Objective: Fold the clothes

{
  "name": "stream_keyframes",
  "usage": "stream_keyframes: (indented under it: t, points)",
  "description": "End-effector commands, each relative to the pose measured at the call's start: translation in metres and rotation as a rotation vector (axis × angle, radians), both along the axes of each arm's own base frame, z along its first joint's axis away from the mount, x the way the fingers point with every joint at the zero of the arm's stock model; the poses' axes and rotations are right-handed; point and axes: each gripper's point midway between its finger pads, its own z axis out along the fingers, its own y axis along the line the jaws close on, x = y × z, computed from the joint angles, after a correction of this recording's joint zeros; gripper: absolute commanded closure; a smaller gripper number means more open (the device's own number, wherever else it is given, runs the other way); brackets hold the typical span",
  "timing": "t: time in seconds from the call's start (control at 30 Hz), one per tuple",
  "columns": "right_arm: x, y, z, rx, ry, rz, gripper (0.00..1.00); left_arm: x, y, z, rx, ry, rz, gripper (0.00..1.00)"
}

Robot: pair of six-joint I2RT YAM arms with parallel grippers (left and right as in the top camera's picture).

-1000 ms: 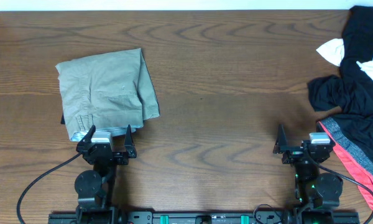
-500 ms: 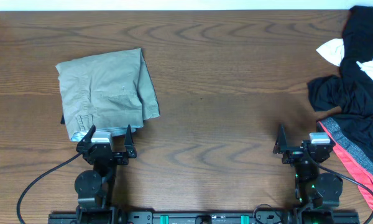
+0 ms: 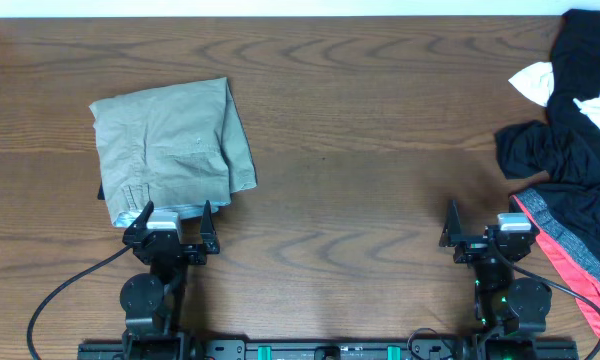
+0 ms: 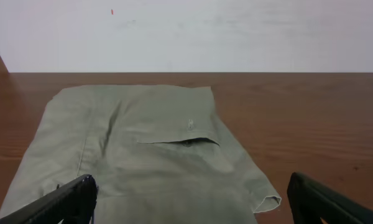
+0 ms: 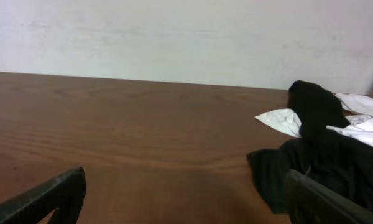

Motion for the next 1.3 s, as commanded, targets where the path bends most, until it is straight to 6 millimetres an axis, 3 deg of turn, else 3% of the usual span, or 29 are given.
stream_keyframes:
  t: [0.0, 0.3, 0.43, 0.53, 0.73, 0.93, 1.1, 1.27]
  points:
    - [0.0, -0.001, -0.001, -0.009, 0.0, -0.006, 0.01, -0.002, -0.003, -0.016, -0.001, 0.052, -0.018, 0.02]
    - [0.0, -0.001, 0.001, 0.048, -0.005, -0.01, 0.01, -0.001, -0.003, -0.015, -0.002, 0.049, -0.018, 0.02]
    - [0.0, -0.001, 0.001, 0.142, 0.0, -0.017, 0.01, -0.001, -0.004, -0.008, -0.134, 0.036, -0.002, 0.02]
    - [-0.001, -0.005, 0.009, 0.142, -0.008, -0.038, 0.01, -0.002, -0.005, 0.004, -0.191, 0.021, 0.003, 0.02]
    - [-0.004, -0.021, 0.04, 0.133, 0.036, -0.137, 0.01, -0.003, -0.012, 0.055, -0.195, 0.002, -0.041, 0.02]
    - [0.01, -0.031, 0.059, 0.113, 0.242, -0.206, 0.01, 0.009, -0.011, 0.079, -0.195, 0.199, -0.02, 0.02]
    - [0.032, -0.031, 0.04, 0.09, 0.536, -0.22, 0.01, 0.026, -0.011, 0.077, -0.202, 0.41, -0.003, 0.02]
    - [0.055, -0.029, 0.018, 0.082, 0.703, -0.214, 0.01, 0.04, -0.02, 0.068, -0.238, 0.515, -0.035, 0.02]
